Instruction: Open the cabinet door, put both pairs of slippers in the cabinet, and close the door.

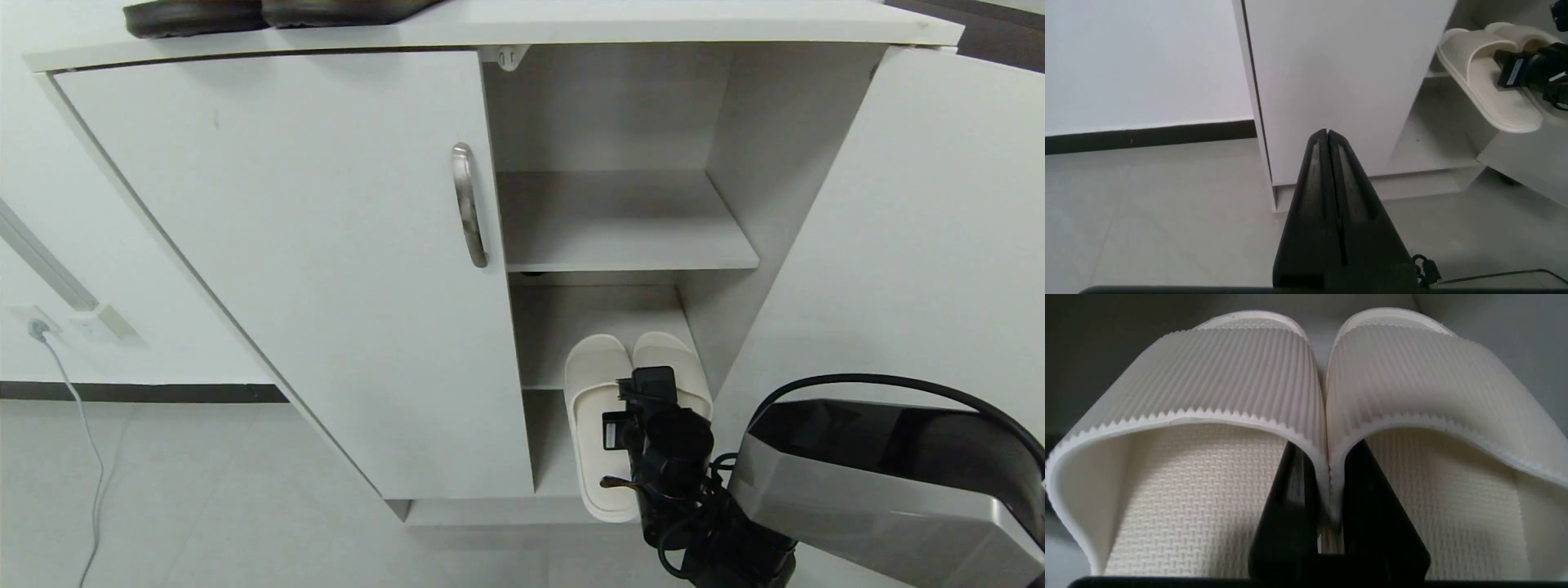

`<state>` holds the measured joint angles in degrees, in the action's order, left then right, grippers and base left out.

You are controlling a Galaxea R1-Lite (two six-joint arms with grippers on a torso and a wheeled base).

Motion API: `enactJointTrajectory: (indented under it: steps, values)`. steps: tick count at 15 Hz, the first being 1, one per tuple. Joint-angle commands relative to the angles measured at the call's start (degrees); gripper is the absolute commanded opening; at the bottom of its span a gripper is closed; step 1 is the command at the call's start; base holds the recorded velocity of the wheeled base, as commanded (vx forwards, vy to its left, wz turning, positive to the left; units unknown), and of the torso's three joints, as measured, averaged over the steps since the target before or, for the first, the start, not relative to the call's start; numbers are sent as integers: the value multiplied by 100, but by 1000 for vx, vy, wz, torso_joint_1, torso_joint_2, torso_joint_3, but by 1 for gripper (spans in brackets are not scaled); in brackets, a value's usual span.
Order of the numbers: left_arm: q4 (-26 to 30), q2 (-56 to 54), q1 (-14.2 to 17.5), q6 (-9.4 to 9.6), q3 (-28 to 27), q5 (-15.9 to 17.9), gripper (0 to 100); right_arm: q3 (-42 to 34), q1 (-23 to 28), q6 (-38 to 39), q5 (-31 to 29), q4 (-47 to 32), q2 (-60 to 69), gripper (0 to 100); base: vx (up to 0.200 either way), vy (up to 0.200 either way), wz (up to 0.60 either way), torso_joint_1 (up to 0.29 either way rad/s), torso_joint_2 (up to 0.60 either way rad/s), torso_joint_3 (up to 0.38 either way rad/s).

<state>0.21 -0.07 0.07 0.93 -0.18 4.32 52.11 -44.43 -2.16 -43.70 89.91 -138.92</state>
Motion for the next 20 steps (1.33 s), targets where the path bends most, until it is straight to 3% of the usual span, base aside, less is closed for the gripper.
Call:
enactJointTrajectory:
  steps: [1,10,13,15,20]
  values:
    - [-3,7,1,-22,1,-1,0,0,-4,5,2,9,6,0,0,0,0,0,0,0]
    - [-3,7,1,-31,1,-27,0,132,260,84,231,1,-126,0,0,0,0,0,0,0]
    - [-3,7,1,-22,1,-27,0,809,392,356,257,-685,-161,0,0,0,0,0,0,0]
    - [-3,7,1,-22,1,-27,0,1407,453,673,275,-1537,-161,0,0,0,0,0,0,0]
    - [-3,7,1,-22,1,-18,0,2171,541,673,556,-2258,-267,0,0,0,0,0,0,0]
